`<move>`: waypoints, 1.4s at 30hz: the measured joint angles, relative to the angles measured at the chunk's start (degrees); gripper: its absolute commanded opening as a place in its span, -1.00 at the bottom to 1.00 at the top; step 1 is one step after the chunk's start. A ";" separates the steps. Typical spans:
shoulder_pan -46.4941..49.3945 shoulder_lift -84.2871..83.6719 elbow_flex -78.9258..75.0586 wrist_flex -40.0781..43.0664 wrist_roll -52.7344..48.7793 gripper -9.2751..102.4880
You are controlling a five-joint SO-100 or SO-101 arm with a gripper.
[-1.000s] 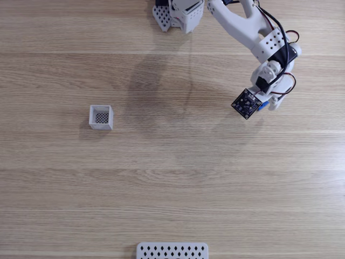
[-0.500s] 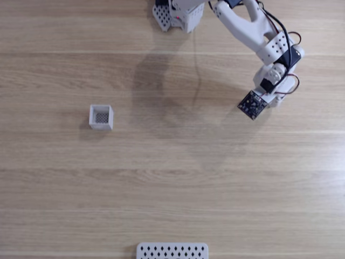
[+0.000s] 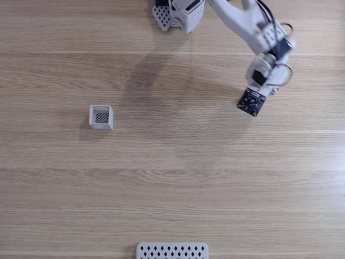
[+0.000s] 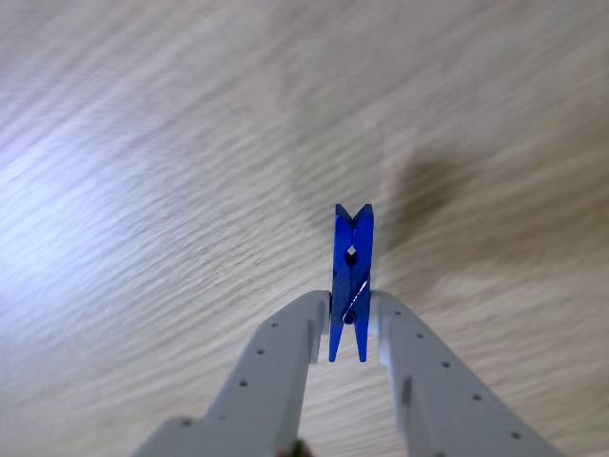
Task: Grasp a peg and put it in the crate.
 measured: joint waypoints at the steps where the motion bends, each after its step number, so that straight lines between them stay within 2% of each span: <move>1: 1.49 4.04 4.13 -2.37 -4.22 -0.85; 5: 10.81 21.01 22.15 -12.22 -23.82 -0.85; 9: 26.46 39.64 38.67 -24.87 -47.02 -0.85; 13: 44.21 52.82 51.68 -43.59 -67.50 -0.85; 16: 55.11 54.23 59.77 -59.85 -75.85 -0.85; 20: 65.04 49.57 66.27 -78.22 -78.31 -0.85; 25: 69.61 38.23 66.53 -90.88 -78.93 -0.85; 33: 72.77 25.31 59.77 -94.31 -73.92 -0.85; 42: 72.95 23.03 56.25 -94.48 -72.60 -0.85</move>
